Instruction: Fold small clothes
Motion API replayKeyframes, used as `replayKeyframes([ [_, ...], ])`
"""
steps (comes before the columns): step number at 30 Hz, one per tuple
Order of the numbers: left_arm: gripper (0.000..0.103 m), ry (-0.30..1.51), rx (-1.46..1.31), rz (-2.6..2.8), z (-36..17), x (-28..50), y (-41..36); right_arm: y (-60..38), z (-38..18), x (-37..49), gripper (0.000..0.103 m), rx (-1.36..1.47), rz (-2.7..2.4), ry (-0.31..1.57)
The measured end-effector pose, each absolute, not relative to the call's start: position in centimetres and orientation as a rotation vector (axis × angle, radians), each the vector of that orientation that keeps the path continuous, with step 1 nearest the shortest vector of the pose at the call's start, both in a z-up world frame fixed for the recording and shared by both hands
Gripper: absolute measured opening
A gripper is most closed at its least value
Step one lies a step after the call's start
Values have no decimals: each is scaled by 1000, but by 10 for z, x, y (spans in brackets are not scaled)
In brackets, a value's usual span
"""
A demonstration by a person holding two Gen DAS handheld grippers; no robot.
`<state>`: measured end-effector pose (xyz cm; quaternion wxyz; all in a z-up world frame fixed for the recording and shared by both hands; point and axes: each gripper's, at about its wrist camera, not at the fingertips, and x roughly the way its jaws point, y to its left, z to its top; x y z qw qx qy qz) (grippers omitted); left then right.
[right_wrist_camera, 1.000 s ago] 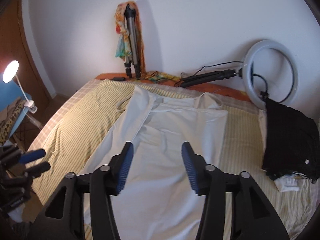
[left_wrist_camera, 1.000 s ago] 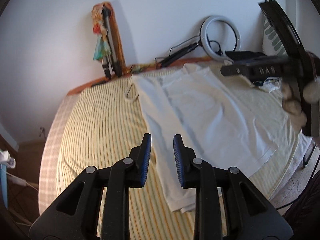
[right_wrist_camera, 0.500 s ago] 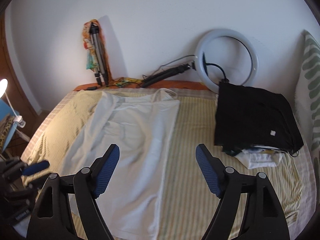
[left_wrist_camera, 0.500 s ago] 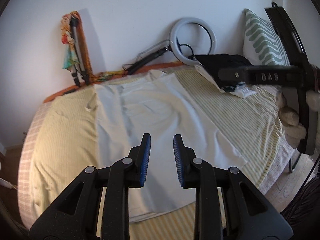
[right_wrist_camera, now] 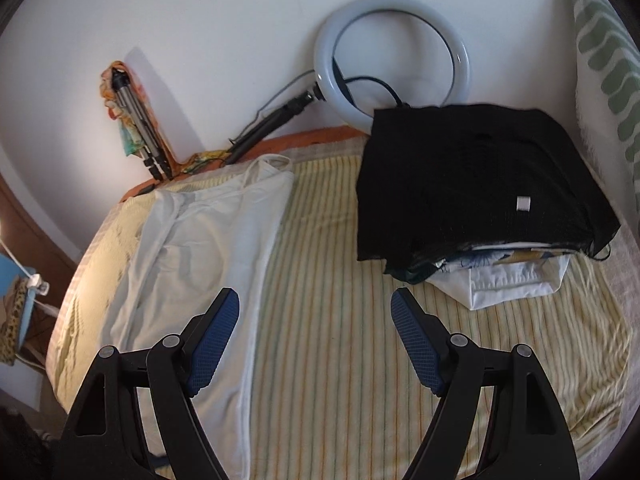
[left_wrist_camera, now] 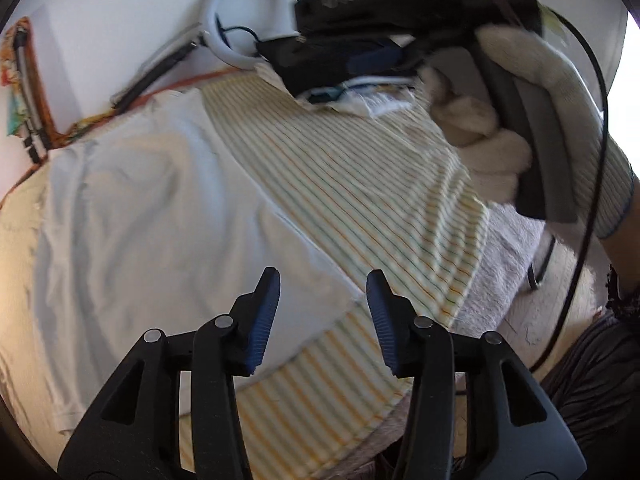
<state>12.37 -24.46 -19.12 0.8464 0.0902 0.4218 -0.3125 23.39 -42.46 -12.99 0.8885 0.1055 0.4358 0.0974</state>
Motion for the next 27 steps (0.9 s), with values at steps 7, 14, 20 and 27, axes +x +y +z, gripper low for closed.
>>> replayKeyframes([
  [7,46,958,225,-645,-218,131,-262,-433,-149,253,73,293,228,940],
  [14,6,950,182,-649,-223,142,-251,-410,-162,286,73,323,297,968],
  [20,4,939,61,-646,-209,147,-227,-375,-171,320,73,275,322,996],
  [27,4,919,-30,-637,-198,146,-209,-358,-194,370,62,252,262,1003],
])
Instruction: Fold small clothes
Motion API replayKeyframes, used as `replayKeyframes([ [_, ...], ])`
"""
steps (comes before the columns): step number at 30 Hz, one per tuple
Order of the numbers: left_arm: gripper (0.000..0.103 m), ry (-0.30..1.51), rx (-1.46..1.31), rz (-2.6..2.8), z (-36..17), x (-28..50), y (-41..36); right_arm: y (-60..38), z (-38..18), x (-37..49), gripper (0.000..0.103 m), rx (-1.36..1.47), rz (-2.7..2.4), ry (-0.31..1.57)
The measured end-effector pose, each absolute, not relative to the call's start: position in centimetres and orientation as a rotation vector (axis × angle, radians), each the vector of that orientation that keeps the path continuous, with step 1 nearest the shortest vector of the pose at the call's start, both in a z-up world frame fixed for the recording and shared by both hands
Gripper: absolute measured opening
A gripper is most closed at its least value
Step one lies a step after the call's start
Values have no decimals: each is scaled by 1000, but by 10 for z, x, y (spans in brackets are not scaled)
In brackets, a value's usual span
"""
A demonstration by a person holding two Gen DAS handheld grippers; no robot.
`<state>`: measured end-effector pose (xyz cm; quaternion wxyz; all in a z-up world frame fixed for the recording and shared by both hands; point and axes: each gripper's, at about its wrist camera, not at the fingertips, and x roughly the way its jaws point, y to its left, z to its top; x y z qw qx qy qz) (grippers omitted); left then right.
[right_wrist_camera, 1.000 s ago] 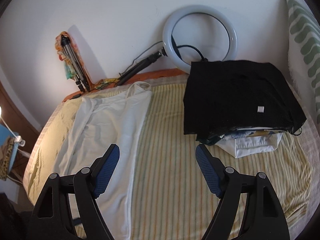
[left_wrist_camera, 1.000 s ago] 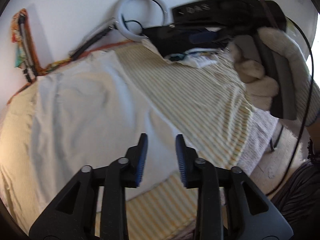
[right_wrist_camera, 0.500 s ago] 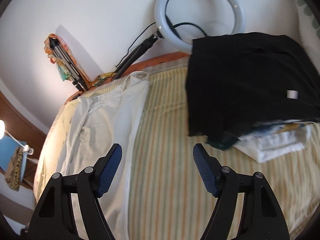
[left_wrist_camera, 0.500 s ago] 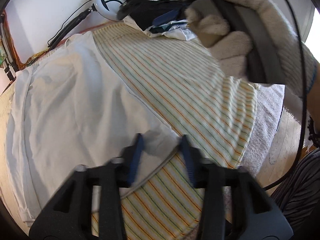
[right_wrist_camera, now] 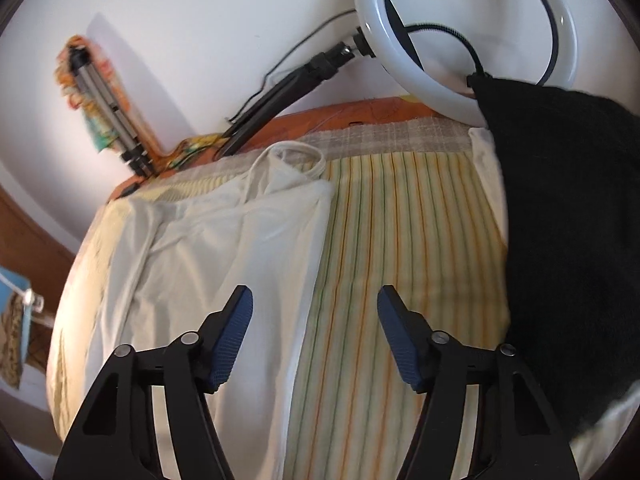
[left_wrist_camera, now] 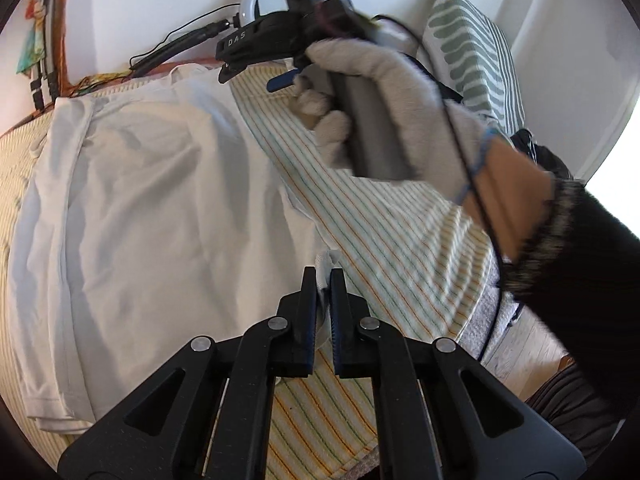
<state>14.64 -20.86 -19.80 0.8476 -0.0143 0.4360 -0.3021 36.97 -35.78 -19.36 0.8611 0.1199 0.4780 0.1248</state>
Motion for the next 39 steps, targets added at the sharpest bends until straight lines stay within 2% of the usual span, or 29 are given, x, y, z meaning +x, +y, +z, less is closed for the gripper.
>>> replayKeyframes([
  [6,4,941,-70,-620,-206,150,-203,-357,-211,402,57,299,251,1017],
  [8,4,949,-85,-614,-209,152,-202,-357,-211,410,42,322,261,1012],
  [10,4,956,-101,-610,-211,151,-199,-355,-215,415,9,341,285,1027],
  [11,4,958,-110,-610,-212,150,-198,-353,-218,418,5,338,293,1038],
  [16,4,953,-159,-599,-208,145,-188,-350,-207,417,1,325,298,1002],
  [30,4,932,-294,-580,-193,138,-149,-305,-161,412,1,310,349,925],
  [39,4,995,-377,-530,-212,136,-119,-245,-176,431,1,291,391,965],
])
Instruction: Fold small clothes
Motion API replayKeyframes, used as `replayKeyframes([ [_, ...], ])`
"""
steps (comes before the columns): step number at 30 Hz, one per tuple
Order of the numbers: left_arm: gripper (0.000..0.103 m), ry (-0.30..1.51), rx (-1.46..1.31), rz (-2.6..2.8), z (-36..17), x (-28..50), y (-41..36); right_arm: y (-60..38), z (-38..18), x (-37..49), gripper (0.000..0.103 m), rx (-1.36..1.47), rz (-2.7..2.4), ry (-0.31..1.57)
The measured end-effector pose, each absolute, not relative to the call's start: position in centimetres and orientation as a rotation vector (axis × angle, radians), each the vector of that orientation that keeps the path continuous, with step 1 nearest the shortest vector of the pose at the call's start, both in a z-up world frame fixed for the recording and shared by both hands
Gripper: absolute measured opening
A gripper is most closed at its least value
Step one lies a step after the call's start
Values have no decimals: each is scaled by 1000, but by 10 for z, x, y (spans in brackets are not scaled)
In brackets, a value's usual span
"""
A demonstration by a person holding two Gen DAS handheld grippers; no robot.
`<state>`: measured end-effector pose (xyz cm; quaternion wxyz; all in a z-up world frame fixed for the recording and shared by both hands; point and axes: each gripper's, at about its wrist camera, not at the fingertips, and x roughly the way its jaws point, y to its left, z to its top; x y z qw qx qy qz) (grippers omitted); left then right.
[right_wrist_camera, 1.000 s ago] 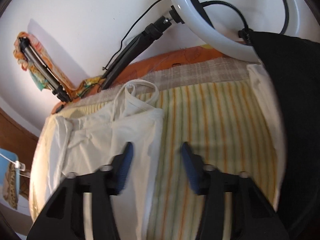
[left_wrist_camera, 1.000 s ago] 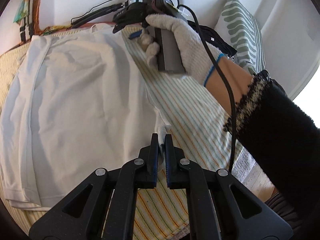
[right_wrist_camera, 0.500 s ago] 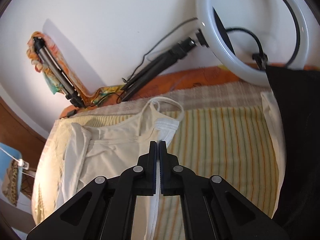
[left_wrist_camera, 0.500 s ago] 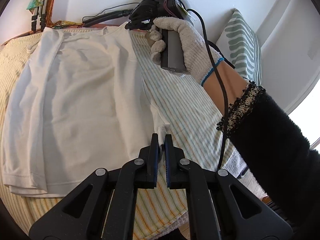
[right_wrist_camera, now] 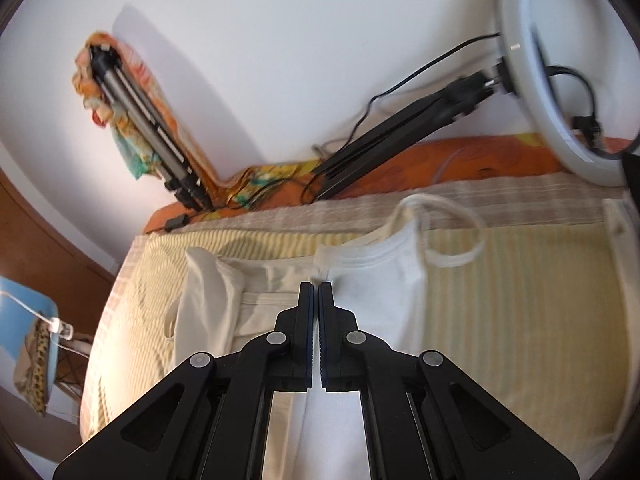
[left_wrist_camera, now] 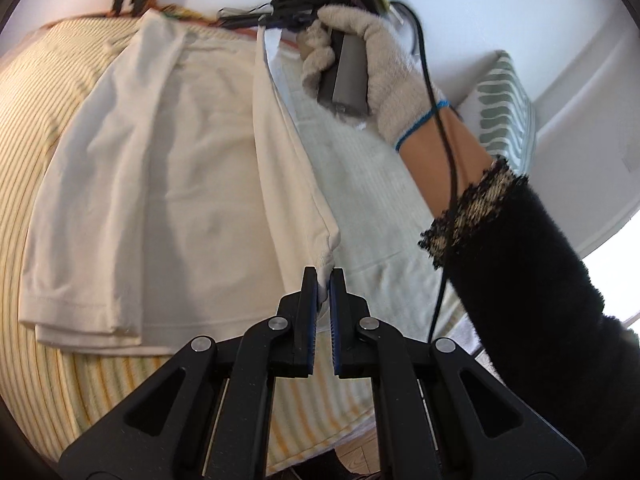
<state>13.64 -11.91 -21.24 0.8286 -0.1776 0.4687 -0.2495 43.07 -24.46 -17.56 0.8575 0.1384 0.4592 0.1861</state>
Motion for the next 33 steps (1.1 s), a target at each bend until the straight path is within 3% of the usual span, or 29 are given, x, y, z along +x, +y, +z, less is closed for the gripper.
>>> replayKeyframes([
  [12,4,1063,-406,-463,-232,138,-93,-188,-202,440,1,147,388,1030],
  [15,4,1063,-390,-458,-230,133,-85,-196,-188,434,4,156,377,1016],
  [19,4,1014,-322,-457,-218,119,-73,-216,-158,412,21,198,388,979],
  [25,5,933,-309,-420,-199,103,-34,-240,-118,354,21,170,406,961],
  [27,15,914,-310,-394,-194,101,-21,-247,-110,327,21,146,408,970],
  [29,39,893,-300,-355,-191,100,-10,-253,-106,301,21,115,406,980],
  [32,40,881,-299,-310,-189,101,5,-263,-108,256,22,77,401,1009],
  [33,40,888,-298,-297,-191,103,12,-269,-113,234,28,83,402,1027],
])
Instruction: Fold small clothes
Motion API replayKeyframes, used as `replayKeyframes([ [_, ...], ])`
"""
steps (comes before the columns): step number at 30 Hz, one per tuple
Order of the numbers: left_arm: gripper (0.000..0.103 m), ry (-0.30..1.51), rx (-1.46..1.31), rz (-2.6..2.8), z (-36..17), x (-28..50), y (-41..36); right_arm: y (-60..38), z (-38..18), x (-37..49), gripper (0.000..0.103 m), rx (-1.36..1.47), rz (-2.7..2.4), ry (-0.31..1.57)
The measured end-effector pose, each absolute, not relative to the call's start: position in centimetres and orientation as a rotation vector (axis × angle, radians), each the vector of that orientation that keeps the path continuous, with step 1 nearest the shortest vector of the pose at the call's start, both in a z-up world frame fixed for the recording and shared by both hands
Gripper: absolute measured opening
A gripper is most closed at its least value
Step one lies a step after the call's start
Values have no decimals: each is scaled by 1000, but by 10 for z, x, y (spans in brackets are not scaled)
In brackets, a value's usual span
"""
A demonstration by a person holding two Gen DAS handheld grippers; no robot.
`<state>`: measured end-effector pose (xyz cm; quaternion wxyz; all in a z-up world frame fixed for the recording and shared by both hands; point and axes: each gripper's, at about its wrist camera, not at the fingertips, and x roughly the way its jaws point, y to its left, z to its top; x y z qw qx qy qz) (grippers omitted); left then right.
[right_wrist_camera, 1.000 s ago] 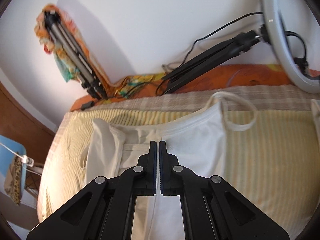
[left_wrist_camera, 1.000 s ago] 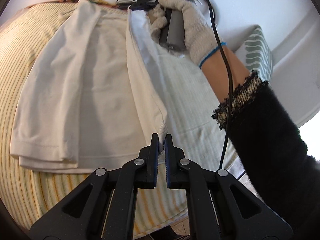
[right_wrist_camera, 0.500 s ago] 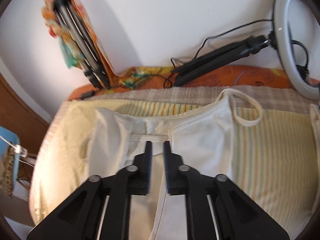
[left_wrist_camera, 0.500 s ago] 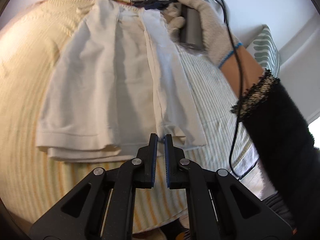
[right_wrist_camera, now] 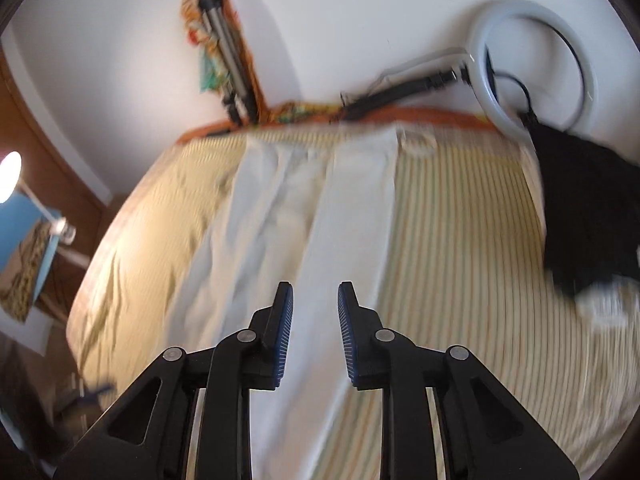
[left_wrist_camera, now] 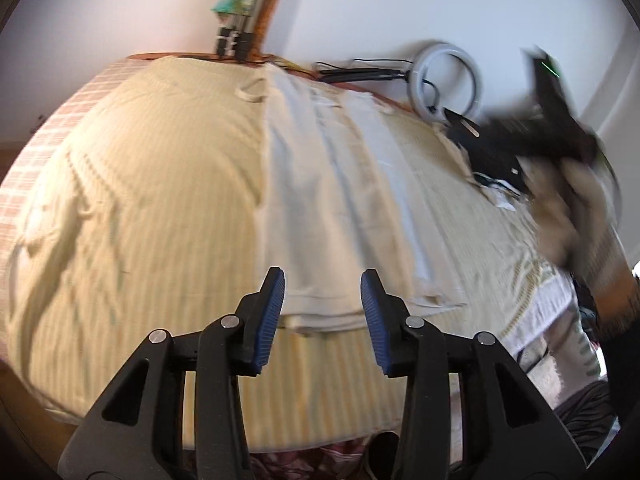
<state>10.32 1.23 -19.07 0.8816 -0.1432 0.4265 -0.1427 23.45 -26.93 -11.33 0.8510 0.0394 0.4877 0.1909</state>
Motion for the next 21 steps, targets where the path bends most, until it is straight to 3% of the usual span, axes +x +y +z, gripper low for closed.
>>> replayKeyframes([
  [1,40,903,-298,-290,-193,107,17,-273,-117,223,39,89,402,1036],
  [2,40,916,-305,-285,-196,109,22,-279,-123,208,44,97,403,1051],
  [9,40,986,-453,-295,-229,123,48,-305,-174,149,45,202,432,1158],
  [15,40,1026,-542,-362,-242,133,44,-293,-187,136,45,207,505,1179],
  [16,37,1027,-529,-369,-242,133,41,-293,-189,133,45,197,504,1178],
  [17,24,1029,-513,-380,-242,133,36,-292,-191,131,45,191,505,1166],
  [19,13,1034,-480,-375,-244,132,30,-291,-191,129,45,186,507,1155],
  [21,9,1030,-478,-371,-246,131,27,-293,-191,130,43,201,517,1153],
])
